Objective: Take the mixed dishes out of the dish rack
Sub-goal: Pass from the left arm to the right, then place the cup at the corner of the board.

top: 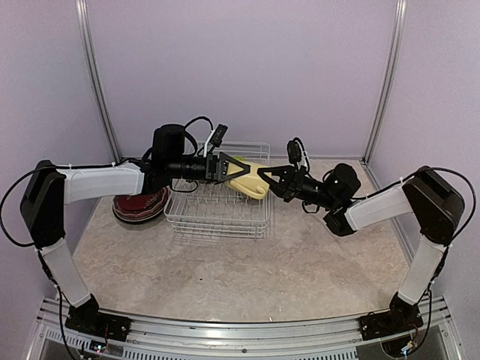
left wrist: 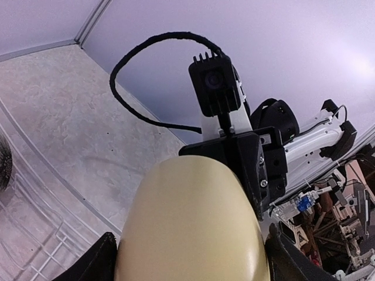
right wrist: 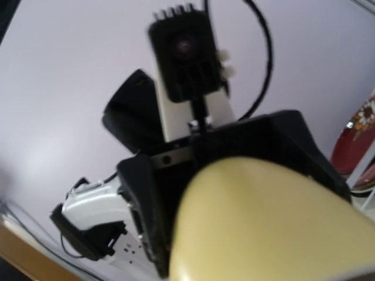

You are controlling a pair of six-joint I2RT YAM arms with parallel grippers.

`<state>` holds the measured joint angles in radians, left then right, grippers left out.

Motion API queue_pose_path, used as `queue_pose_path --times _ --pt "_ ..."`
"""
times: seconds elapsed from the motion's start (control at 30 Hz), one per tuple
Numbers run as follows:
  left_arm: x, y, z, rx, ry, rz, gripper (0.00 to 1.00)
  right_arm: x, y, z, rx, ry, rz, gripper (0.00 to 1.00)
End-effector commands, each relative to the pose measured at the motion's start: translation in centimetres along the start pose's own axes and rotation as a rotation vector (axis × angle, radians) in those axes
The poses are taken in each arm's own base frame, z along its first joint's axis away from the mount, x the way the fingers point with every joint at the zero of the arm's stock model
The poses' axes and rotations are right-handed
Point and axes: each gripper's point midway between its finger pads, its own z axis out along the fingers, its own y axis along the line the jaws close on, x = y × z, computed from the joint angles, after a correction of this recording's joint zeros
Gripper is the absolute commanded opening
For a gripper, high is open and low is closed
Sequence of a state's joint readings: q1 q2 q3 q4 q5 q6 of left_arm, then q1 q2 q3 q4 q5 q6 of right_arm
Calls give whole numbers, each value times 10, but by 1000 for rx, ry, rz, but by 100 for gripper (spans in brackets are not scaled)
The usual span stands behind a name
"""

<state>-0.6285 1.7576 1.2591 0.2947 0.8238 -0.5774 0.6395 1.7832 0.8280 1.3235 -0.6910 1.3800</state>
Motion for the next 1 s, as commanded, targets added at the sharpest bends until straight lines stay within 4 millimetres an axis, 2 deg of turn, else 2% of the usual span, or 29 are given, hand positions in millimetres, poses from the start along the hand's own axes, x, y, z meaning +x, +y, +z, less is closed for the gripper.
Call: queue_pose_path --times 0.0,0.07,0.13,0.27,0.37,0.47,0.6,0.73,0.87,0.97 --pt "-13 -27 -1 70 -19 77 0 6 12 -4 -18 -1 -68 0" --pt "-11 -23 0 51 -7 58 6 4 13 -5 -16 -10 -80 0" --pt "-10 -16 1 17 4 40 17 4 15 -7 -18 -18 -91 0" --pt "-8 0 -5 -63 2 -12 47 5 7 -9 16 -22 -107 0" --pt "-10 5 -17 -118 -2 -28 76 6 -8 -15 85 -29 -111 0" --pt "-13 9 -30 -175 -5 -37 88 7 -22 -23 151 -25 -120 0" --pt "-10 11 -45 -224 7 -61 98 5 -30 -38 194 -38 -131 0" --pt "-12 13 -56 -271 -7 -72 99 -5 -31 -55 241 -62 -165 0" --pt "-6 24 -60 -368 49 -71 98 -18 -39 -76 398 -65 -240 0" --pt "4 38 -61 -444 92 -93 97 -31 -47 -95 617 -54 -345 0"
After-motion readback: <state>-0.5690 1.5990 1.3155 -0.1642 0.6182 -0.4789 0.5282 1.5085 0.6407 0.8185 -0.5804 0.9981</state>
